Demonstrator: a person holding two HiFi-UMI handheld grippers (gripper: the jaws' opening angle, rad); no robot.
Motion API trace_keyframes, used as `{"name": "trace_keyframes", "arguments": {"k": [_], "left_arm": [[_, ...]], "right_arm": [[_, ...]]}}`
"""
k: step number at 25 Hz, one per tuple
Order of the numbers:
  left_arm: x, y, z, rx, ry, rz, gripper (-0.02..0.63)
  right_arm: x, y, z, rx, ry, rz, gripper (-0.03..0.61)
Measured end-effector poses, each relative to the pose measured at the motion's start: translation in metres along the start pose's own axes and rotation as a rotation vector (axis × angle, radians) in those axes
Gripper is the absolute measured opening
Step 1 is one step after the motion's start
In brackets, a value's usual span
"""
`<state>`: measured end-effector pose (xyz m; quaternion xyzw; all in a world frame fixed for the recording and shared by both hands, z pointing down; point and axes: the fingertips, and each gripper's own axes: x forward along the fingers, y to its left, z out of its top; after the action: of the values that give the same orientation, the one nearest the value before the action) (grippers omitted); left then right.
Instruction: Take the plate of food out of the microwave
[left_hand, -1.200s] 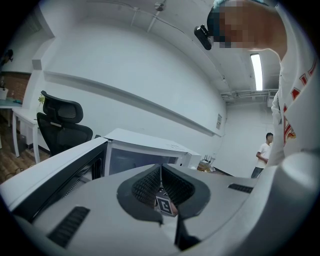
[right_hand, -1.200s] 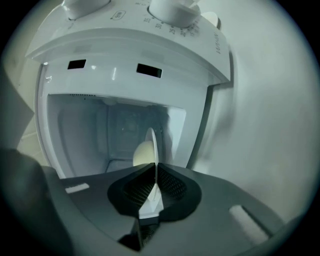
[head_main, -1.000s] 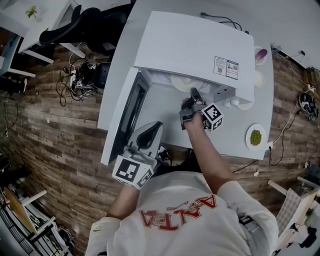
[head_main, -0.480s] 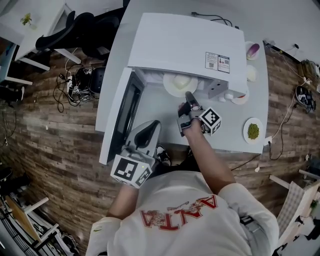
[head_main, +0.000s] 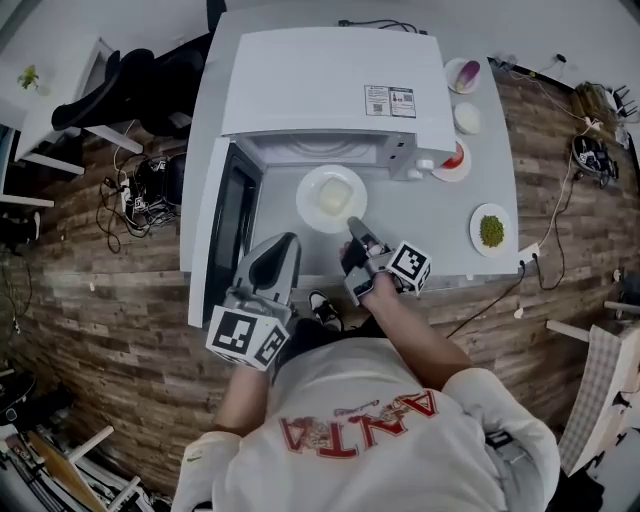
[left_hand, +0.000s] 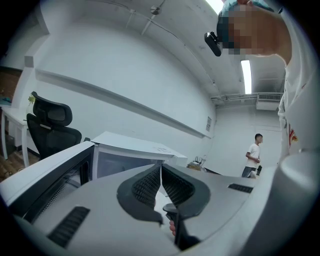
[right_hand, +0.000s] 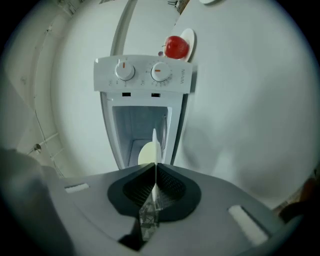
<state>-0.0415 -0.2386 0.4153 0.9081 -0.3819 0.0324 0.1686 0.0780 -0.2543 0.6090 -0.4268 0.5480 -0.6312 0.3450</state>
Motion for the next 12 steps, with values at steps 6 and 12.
{"name": "trace_keyframes", "arguments": {"k": [6,12], "left_arm": [[0.017,-0.027,-0.007,0.024,0.023,-0.084,0.017],[0.043,-0.061,-0.02,0.039,0.069,-0.172,0.017]], "right_arm": [[-0.064,-0.012,0.008,0.007,-0.037,-0.008,0.012],[-0.125,-0.035,0.057,-0.012,-0.162,-0.032,0.012]]}}
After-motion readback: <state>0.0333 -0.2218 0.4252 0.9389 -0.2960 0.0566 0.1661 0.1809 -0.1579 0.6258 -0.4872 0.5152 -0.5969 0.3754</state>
